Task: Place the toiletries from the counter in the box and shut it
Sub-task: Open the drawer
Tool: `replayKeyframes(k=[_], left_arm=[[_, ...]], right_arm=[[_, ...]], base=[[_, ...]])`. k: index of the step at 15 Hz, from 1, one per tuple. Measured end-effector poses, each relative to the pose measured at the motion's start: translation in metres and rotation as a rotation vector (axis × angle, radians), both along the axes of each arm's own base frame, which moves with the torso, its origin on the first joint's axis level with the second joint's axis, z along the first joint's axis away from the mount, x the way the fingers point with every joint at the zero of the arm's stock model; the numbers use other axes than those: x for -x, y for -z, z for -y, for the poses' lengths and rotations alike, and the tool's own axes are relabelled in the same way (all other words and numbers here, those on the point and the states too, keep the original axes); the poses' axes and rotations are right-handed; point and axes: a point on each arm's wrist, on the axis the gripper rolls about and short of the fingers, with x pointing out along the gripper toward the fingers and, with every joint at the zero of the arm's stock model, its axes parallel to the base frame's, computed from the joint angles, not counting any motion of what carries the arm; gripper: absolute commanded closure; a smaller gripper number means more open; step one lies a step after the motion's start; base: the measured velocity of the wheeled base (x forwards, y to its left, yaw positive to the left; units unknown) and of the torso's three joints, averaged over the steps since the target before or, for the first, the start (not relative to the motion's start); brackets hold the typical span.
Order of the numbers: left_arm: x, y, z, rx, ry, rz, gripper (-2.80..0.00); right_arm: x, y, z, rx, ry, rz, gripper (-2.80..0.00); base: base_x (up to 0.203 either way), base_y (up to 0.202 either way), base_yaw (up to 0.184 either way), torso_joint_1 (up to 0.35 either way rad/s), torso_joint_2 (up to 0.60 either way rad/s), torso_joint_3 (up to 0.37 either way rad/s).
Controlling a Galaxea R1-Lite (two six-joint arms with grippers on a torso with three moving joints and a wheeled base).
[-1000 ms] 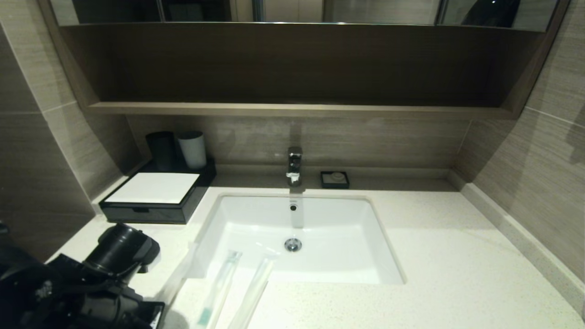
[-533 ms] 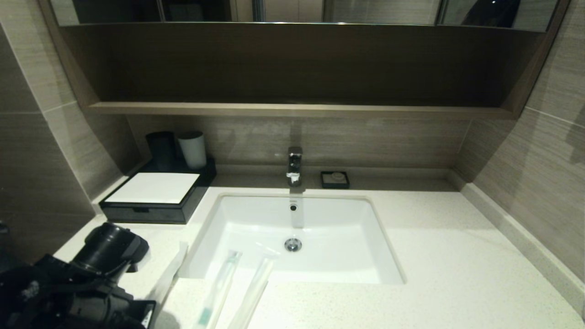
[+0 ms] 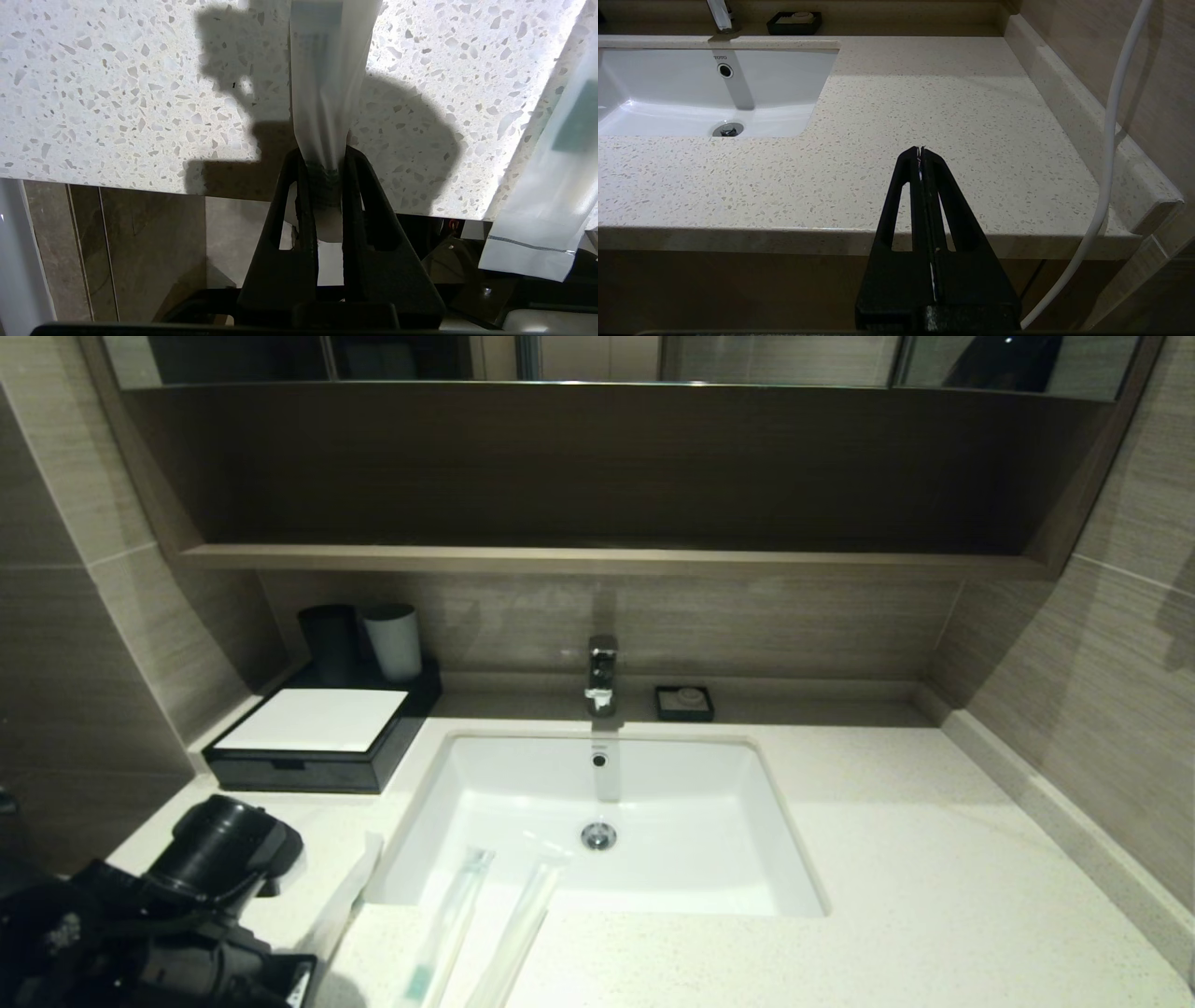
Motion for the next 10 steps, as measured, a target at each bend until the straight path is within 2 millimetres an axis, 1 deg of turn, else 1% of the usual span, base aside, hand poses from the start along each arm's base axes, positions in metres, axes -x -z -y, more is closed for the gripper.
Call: replayKeyframes(k=[3,4,10], left_arm=[[0.001,0.0014,-0.0003,-0.002,0.001,-0.007,0.0],[0.0011,0.0016,-0.0003,-0.002,0.001,-0.007,-2.8],[0.0008,-0.0013,-0.0003,0.003,-0.007,0.007,-2.8]], right_arm=[[0.0,0.0,0.0,0.0,0.0,0.0,0.0],[0.0,0.0,0.0,0.0,0.0,0.0,0.0],[0.0,0.0,0.0,0.0,0.0,0.0,0.0]], base=[[0.0,0.0,0.0,0.0,0.0,0.0],[0.0,0.0,0.0,0.0,0.0,0.0],[0.0,0.0,0.0,0.0,0.0,0.0]])
